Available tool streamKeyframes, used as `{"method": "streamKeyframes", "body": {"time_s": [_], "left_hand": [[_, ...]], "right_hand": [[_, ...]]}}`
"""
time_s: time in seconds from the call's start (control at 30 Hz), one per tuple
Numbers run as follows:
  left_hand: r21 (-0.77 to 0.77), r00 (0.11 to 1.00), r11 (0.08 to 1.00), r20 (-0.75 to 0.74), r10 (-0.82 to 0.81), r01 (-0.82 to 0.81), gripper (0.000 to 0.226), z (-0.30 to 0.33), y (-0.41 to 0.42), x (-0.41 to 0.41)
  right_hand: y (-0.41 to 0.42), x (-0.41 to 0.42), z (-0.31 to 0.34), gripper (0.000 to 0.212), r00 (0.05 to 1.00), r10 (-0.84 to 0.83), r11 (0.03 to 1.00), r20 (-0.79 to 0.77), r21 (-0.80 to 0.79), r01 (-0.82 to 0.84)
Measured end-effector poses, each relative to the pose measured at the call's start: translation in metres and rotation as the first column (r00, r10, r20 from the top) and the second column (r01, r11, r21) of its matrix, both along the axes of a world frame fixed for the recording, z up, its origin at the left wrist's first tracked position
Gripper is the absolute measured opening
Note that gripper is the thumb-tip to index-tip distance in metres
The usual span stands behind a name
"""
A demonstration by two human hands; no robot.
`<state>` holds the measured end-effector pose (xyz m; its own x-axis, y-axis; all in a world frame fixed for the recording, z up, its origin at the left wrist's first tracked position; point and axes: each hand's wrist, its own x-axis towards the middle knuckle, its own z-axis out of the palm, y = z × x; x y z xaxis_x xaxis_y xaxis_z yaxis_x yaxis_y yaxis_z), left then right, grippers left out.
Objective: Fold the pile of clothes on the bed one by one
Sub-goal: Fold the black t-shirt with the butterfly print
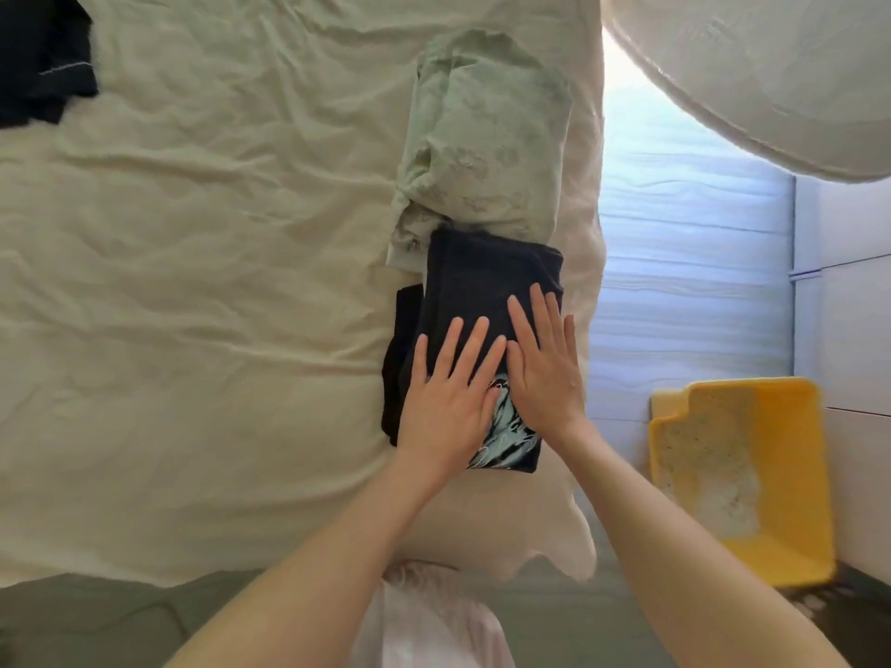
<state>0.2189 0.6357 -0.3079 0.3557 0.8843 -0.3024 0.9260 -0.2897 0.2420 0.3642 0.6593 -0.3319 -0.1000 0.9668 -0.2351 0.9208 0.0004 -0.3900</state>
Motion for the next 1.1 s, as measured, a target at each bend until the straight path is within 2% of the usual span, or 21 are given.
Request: {"method": "streamKeyframes", "body": {"time_s": [0.13, 0.27, 0.4, 0.57, 0.87, 1.1], "left_hand": [[-0.020, 1.000, 1.000, -0.007, 0.013, -0.014, 0.055, -0.020, -0.002, 0.005], [-0.048, 1.000, 0.999, -0.009, 0.012, -0.012, 0.055, -0.010, 0.001, 0.003], [-0.057, 1.000, 0.998, 0.013, 0.000, 0.000, 0.056, 0.010, 0.003, -0.004], [-0.050, 0.999, 0.998, 0.010, -0.031, 0.032, 0.056, 0.036, 0.006, -0.009], [0.034, 1.000, 0.999, 0.022, 0.013, -0.014, 0.059, 0.082, -0.005, -0.058], [0.029, 0.973, 0.974, 0.051, 0.224, -0.226, 0.059, 0.113, -0.037, -0.136]], "right_hand": [[0.000, 0.005, -0.020, 0.051, 1.000, 0.004, 1.000, 0.011, -0.027, -0.004], [0.001, 0.004, -0.016, 0.051, 0.999, 0.014, 0.999, 0.033, -0.047, -0.012], [0.001, 0.001, 0.001, 0.052, 0.999, 0.016, 0.999, 0.049, -0.052, -0.013], [-0.001, -0.001, 0.032, 0.058, 1.000, -0.006, 0.999, -0.001, -0.032, 0.006], [-0.018, -0.019, 0.080, 0.056, 0.994, -0.090, 0.996, -0.067, -0.006, 0.090], [-0.027, -0.083, 0.132, 0.059, 0.986, 0.164, 0.978, -0.006, 0.128, -0.162]]}}
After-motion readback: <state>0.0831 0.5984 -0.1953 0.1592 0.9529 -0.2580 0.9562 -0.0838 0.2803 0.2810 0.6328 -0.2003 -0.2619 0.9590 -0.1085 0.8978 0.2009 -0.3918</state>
